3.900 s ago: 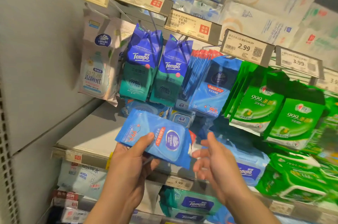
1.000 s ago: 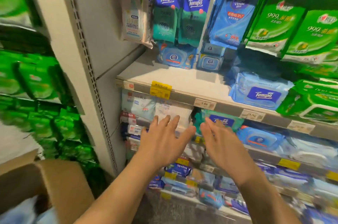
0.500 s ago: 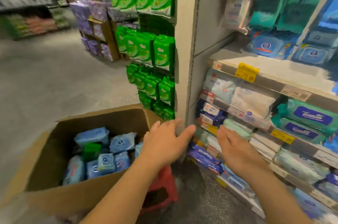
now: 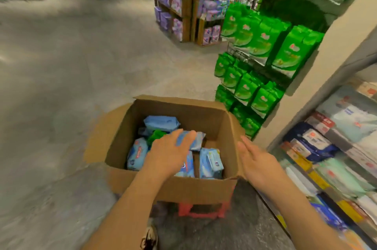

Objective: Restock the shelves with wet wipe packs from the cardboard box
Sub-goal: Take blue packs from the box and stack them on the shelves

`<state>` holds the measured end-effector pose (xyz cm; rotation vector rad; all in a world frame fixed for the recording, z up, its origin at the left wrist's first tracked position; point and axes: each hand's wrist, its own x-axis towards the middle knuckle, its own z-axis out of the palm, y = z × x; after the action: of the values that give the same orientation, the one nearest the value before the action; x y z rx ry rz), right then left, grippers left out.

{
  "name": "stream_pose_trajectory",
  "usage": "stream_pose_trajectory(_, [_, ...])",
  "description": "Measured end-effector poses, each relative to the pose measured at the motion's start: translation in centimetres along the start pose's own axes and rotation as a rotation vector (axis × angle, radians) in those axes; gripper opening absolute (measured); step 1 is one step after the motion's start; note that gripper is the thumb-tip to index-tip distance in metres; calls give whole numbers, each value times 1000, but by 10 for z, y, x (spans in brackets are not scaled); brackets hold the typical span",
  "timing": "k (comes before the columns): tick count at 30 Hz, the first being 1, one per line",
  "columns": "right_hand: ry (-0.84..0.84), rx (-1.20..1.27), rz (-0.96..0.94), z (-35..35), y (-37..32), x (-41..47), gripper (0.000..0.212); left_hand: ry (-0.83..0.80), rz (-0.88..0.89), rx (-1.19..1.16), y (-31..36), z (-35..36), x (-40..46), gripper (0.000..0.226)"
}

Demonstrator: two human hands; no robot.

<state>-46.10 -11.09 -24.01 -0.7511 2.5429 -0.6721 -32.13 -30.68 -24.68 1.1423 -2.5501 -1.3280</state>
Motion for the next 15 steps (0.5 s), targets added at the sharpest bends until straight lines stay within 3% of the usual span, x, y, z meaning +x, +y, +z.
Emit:
stream_pose_trajectory(1, [-10, 14, -11, 10, -16, 11, 69, 7, -15, -31, -14, -14, 9, 103])
stream_pose_trajectory(5, [-30, -32, -80, 51, -72, 56, 69, 4, -79, -88, -65, -63, 48, 65])
stream_pose_trajectory(12, [-44, -107, -137, 98, -120, 108, 62, -18, -186, -106, -113, -96, 86, 105])
stream_pose_trajectory(13, [-131, -130, -120, 136, -122, 165, 61, -38, -282, -165, -147, -95, 134, 107])
stream_pose_trajectory(15, [-173, -152, -132, 147, -122, 180, 58, -41, -304, -143, -153, -95, 138, 102])
